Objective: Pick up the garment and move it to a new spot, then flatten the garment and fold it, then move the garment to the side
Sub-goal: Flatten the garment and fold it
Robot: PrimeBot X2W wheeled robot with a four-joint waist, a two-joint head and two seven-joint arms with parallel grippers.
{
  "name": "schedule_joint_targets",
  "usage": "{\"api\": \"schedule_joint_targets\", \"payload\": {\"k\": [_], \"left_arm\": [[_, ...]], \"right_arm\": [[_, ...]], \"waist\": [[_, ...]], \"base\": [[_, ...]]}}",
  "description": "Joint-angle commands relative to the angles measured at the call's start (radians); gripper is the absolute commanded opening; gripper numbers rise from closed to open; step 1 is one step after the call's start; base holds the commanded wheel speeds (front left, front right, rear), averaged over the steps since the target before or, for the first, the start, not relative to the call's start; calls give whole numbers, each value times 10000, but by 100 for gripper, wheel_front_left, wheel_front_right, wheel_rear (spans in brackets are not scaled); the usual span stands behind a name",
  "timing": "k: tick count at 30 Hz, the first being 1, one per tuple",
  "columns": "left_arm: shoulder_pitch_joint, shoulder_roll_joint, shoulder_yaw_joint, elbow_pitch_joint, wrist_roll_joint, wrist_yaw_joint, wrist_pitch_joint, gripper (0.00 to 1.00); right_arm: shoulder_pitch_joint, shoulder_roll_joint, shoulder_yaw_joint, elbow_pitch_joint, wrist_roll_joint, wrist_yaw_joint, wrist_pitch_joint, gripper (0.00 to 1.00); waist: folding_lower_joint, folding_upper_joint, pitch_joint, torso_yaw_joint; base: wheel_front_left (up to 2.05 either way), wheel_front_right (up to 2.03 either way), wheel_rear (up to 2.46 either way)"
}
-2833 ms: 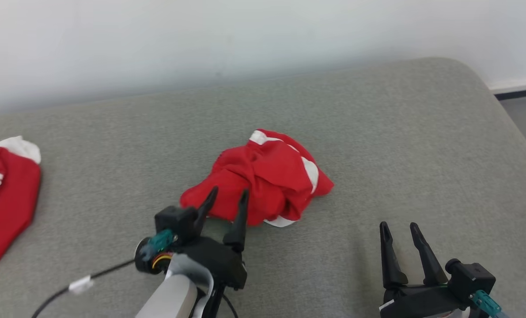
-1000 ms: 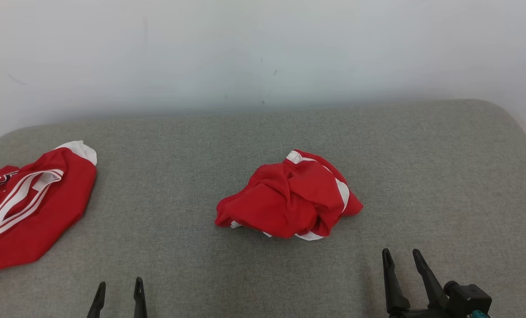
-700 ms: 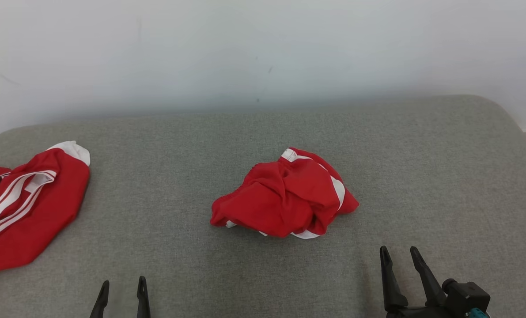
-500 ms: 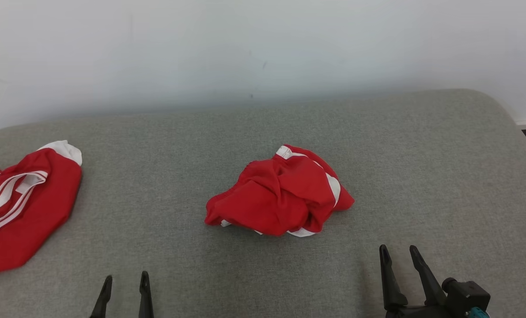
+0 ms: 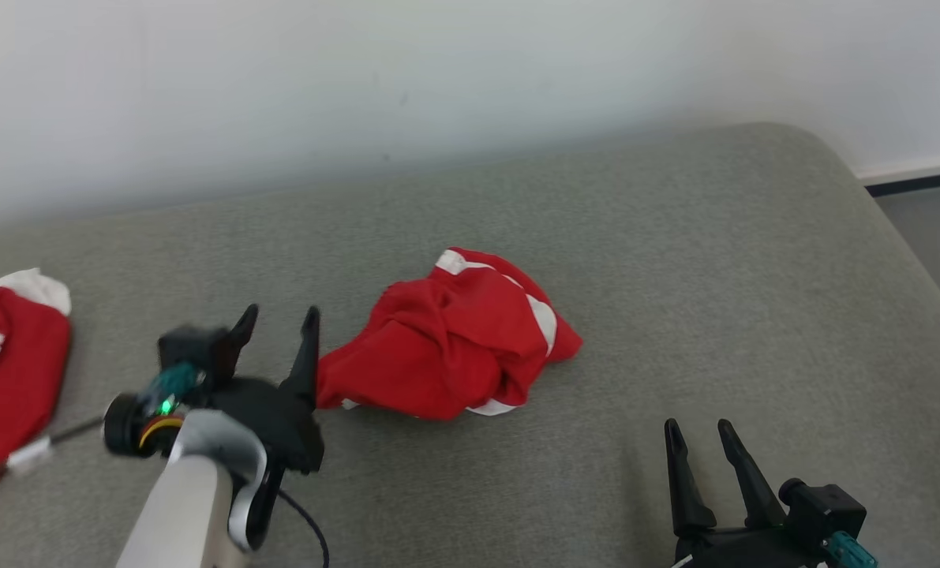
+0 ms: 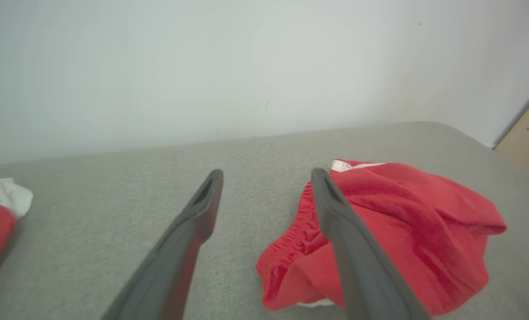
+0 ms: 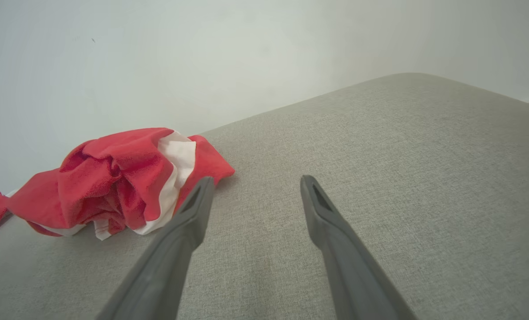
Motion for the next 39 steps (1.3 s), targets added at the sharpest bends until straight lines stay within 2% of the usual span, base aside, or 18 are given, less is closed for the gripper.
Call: {"api": "schedule_joint_targets", "payload": {"k": [1,6,12,18,26,35,36,37,38,39], "left_arm": [[-176,11,-94,205,-112,-38,202,100],[-1818,231,-407,1454,-667,-80,1573,100],[-3301,819,-691,2800,-1069,-59,3232,100],[-4360,1186,-787,3825,-1140,62,4646,100],[-5156,1513,-1406,4568,-536,158,5795,100],[-5257,978,-2091,4879,-839,-57,6897,100],[-5277,968,-2201,4830,-838,-50,6900,39],[-5300,966,-2346,4758,-793,-54,6844,4],[-5303,976,-2445,4703,-808,-68,6784,0],[-5320,968,-2536,4622,-837,-72,6687,0]], "right_arm": [[-71,16,23,-29,86,-21,-6,100],[-245,15,237,-40,205,-21,-4,100],[-303,22,476,-122,411,-21,-6,100],[-335,24,610,-253,658,-21,-6,100],[-410,24,832,-537,859,-22,-6,100],[-487,22,853,-565,877,-22,-6,100],[-505,22,869,-560,875,-22,-6,100],[-532,22,890,-550,868,-22,-6,100],[-563,22,925,-547,875,-22,-6,100],[-584,21,925,-550,888,-22,-6,100]], "waist": [[-1,-1,245,-466],[-1,-1,606,-1396],[-1,-1,1210,-2544],[-1,-1,1810,-3288],[-1,-1,2388,-3622],[-1,-1,2546,-3285],[-1,-1,2555,-3242],[-1,-1,2563,-3203],[-1,-1,2568,-3174],[-1,-1,2573,-3135]], "base": [[0,0,0],[0,0,0],[0,0,0],[0,0,0],[0,0,0],[0,0,0],[0,0,0],[0,0,0],[0,0,0],[0,0,0]]}}
